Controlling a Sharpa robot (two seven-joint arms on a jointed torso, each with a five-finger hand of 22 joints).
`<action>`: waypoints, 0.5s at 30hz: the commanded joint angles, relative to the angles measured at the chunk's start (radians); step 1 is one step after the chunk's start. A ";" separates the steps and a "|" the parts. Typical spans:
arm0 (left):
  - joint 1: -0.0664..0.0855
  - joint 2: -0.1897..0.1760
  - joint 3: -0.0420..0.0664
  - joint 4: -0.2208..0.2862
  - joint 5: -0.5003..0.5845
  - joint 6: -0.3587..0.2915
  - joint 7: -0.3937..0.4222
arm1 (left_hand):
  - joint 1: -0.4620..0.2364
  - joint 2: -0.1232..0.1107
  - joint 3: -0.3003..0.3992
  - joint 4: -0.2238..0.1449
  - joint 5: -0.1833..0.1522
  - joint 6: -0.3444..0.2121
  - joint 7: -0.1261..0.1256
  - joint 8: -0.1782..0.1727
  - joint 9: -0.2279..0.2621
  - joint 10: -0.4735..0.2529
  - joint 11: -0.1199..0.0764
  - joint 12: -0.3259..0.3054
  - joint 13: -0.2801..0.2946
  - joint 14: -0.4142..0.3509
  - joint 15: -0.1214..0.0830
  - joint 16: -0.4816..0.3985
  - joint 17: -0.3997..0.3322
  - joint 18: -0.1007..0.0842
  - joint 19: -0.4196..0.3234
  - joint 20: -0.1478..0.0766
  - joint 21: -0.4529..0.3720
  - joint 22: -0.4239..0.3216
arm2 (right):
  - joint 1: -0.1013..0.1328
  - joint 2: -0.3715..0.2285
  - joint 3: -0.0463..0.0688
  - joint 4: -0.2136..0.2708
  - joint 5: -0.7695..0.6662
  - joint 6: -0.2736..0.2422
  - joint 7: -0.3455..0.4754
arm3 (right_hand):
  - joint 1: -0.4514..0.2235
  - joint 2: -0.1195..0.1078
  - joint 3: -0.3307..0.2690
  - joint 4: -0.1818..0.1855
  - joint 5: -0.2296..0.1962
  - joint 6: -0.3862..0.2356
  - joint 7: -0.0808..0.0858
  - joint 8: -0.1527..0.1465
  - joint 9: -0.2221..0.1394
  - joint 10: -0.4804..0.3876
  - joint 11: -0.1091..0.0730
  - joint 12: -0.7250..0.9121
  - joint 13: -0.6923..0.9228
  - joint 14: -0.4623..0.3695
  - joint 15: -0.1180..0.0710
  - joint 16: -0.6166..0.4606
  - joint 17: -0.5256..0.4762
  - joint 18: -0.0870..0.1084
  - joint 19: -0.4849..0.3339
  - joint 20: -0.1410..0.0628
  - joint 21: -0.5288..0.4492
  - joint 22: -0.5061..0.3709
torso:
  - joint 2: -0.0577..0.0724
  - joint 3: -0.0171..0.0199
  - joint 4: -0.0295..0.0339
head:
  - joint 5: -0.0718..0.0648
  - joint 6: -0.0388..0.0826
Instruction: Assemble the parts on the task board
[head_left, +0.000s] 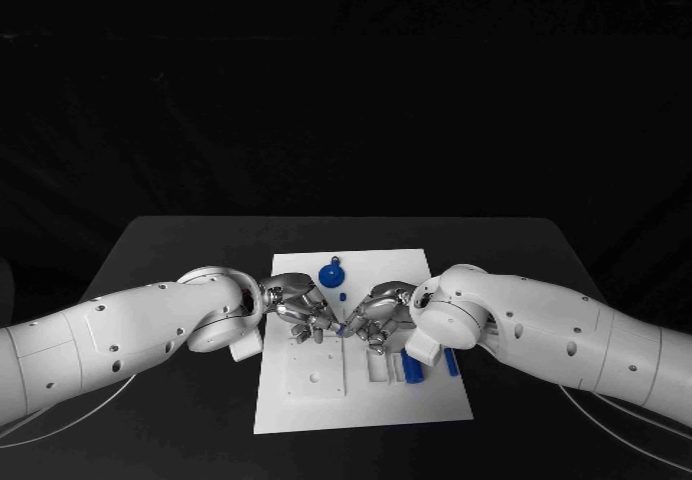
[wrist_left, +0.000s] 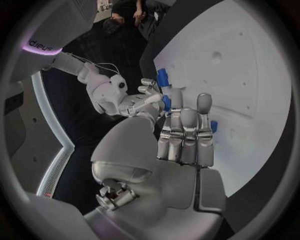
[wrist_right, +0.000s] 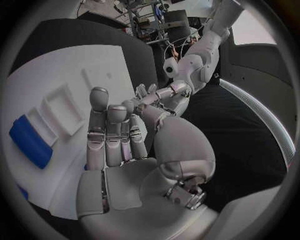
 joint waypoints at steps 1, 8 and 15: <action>0.001 0.010 0.003 0.017 0.041 0.055 0.066 | -0.015 0.002 0.005 -0.014 0.005 0.132 -0.090 0.009 0.191 0.034 -0.032 0.008 0.007 -0.007 -0.014 0.001 0.000 0.000 0.001 -0.006 -0.006 0.016 | -0.001 0.002 -0.001 -0.004 0.002 -0.034 0.020 | -0.016 0.004 0.000 0.005 0.000 0.004 -0.002 -0.002 0.001 -0.003 -0.005 0.005 -0.001 0.009 0.001 0.004 -0.002 0.018 0.004 -0.001 -0.004 0.029 | 0.000 -0.0014 0.0003 | 0.001 0.003; 0.001 0.010 0.003 0.016 0.033 0.061 0.060 | -0.039 0.004 0.006 -0.034 0.007 0.148 -0.096 0.010 0.207 0.038 -0.038 0.030 0.035 -0.004 -0.017 0.002 0.000 -0.003 0.003 -0.010 -0.007 0.017 | -0.001 0.000 -0.001 -0.005 0.009 -0.046 0.026 | -0.031 0.001 -0.050 0.030 -0.005 0.011 -0.008 -0.002 0.004 0.005 -0.008 0.008 -0.007 0.013 -0.001 0.011 -0.004 0.015 0.010 -0.001 -0.002 0.028 | 0.000 -0.0007 0.0009 | 0.000 0.004; 0.001 0.007 0.003 0.010 0.025 0.056 0.051 | -0.050 0.000 -0.006 -0.034 0.004 0.172 -0.106 0.010 0.229 0.053 -0.046 0.052 0.064 0.005 -0.023 0.008 0.003 -0.007 0.011 -0.016 -0.004 0.017 | -0.001 -0.004 -0.001 -0.007 0.013 -0.054 0.031 | -0.025 0.002 -0.129 0.045 -0.008 0.022 -0.017 -0.002 0.004 0.019 -0.012 0.010 -0.013 0.020 -0.004 0.019 -0.005 0.009 0.021 -0.004 0.006 0.030 | 0.000 -0.0004 0.0002 | -0.001 0.003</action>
